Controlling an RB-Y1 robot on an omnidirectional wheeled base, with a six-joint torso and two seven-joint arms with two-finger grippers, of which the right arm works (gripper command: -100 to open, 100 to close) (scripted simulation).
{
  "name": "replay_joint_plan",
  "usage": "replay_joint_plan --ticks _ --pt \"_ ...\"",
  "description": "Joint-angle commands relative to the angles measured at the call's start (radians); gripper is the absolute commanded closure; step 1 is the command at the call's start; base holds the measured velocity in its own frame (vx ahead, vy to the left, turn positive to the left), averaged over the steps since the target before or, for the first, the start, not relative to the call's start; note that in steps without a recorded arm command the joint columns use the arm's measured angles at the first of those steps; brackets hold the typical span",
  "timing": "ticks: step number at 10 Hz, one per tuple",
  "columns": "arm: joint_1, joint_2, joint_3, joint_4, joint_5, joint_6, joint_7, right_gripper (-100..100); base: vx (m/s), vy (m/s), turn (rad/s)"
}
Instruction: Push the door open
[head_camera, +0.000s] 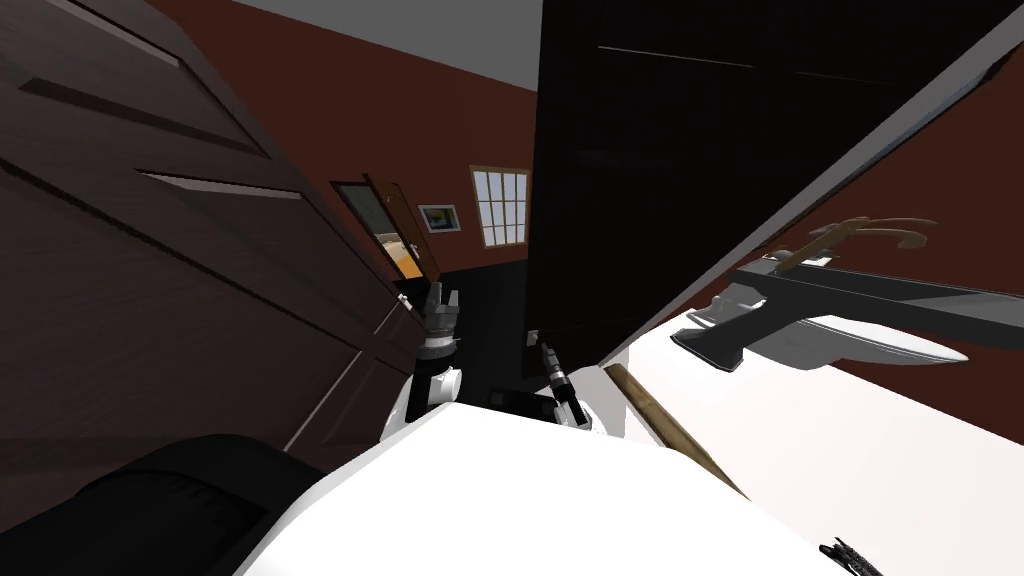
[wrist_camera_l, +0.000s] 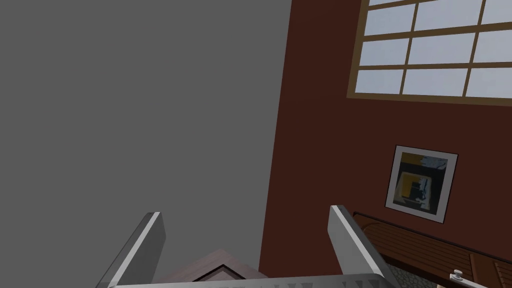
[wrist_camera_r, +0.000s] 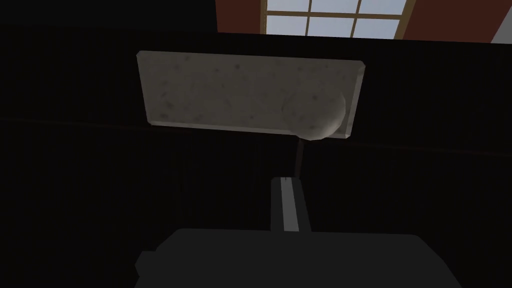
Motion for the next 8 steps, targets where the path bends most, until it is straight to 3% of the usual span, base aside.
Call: replay_joint_plan --ticks 1,2,4,6,8 --pt "0.003 0.0 0.001 -0.006 -0.002 0.003 0.0 -100 -0.221 -0.025 -0.045" --pt "0.006 0.005 0.002 -0.011 -0.003 0.006 -0.001 -100 -0.245 -0.044 -0.039" --pt "0.011 0.036 0.004 -0.024 -0.006 0.012 -0.002 -100 -0.236 -0.006 -0.06" --pt "0.005 0.008 -0.001 -0.018 -0.006 0.01 0.0 -100 -0.001 0.03 0.013" --pt "0.001 0.002 -0.005 -0.013 -0.007 0.007 0.002 -100 0.168 0.069 0.016"
